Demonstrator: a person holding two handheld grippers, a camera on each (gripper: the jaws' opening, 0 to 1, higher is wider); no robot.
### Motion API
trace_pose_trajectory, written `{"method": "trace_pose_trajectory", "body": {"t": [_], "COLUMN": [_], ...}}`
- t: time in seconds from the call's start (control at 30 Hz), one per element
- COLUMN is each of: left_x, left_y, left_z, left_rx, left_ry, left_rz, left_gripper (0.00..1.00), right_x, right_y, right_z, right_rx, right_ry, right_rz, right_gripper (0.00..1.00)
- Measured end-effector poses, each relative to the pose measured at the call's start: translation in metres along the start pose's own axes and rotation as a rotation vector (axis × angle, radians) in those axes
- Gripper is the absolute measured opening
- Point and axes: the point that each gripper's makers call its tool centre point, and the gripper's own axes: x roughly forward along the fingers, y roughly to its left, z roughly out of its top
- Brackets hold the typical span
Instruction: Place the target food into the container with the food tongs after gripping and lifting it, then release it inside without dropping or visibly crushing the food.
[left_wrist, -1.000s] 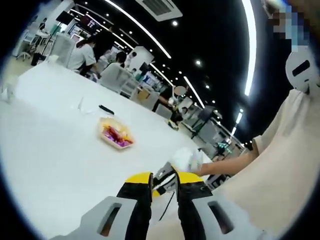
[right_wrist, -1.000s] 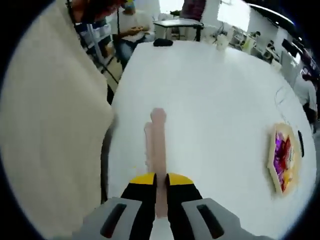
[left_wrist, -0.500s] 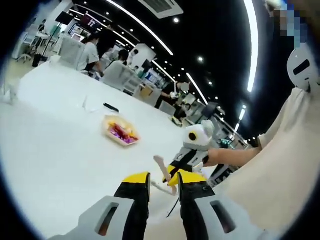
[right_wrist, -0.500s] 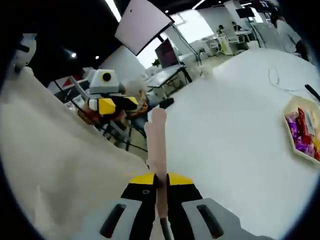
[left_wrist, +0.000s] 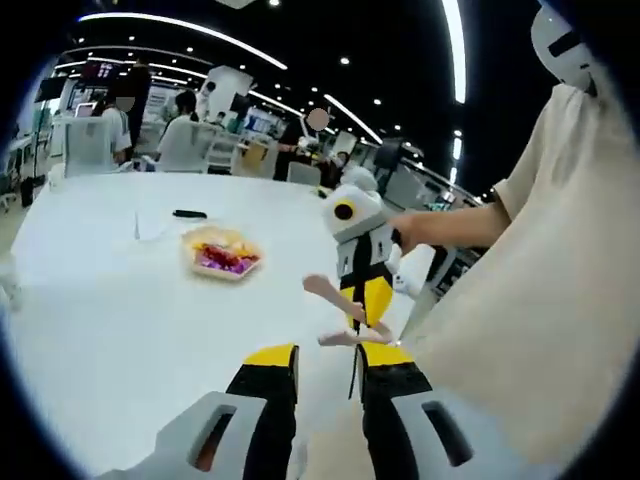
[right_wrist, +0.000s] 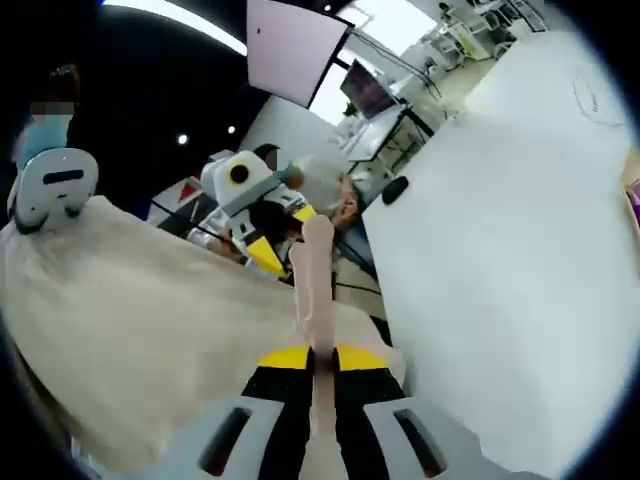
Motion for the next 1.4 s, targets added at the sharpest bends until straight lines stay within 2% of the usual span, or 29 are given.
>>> {"method": "trace_pose_trajectory", "body": {"t": [0.03,0.17,0.33,0.43,0.6,0.7,0.8,1.07,1.27,1.4], "left_x": [0.001,0.003,0.004,0.006,0.004,0.003,0.001,0.000,0.002,0.003], "left_y": [-0.003,-0.010,-0.014,-0.017,-0.022,-0.022,-0.022,-0.025,-0.028,-0.031], "left_z": [0.002,0.002,0.005,0.012,0.020,0.022,0.028,0.032,0.028,0.025], "left_rx": [0.034,0.084,0.146,0.180,0.223,0.227,0.245,0.240,0.235,0.226], "left_ry": [-0.005,0.004,0.000,-0.024,-0.049,-0.059,-0.090,-0.108,-0.084,-0.065], "left_rz": [-0.009,-0.045,-0.055,-0.065,-0.094,-0.095,-0.087,-0.093,-0.112,-0.121], "left_gripper": [0.20,0.16,0.12,0.12,0.11,0.12,0.16,0.15,0.10,0.06], "right_x": [0.001,0.001,-0.001,-0.005,-0.008,-0.010,-0.011,-0.009,-0.009,-0.012], "right_y": [0.003,0.006,0.007,0.012,0.017,0.016,0.018,0.020,0.021,0.016], "right_z": [-0.001,0.000,0.000,-0.001,0.001,0.003,0.009,0.008,0.004,0.005], "right_rx": [0.007,0.026,0.067,0.118,0.129,0.139,0.150,0.155,0.175,0.223], "right_ry": [0.013,0.013,0.012,0.009,0.007,-0.007,-0.046,-0.048,-0.038,-0.056], "right_rz": [0.018,0.048,0.082,0.142,0.172,0.179,0.191,0.200,0.207,0.194], "right_gripper": [0.06,0.06,0.06,0.06,0.06,0.06,0.06,0.06,0.06,0.06]}}
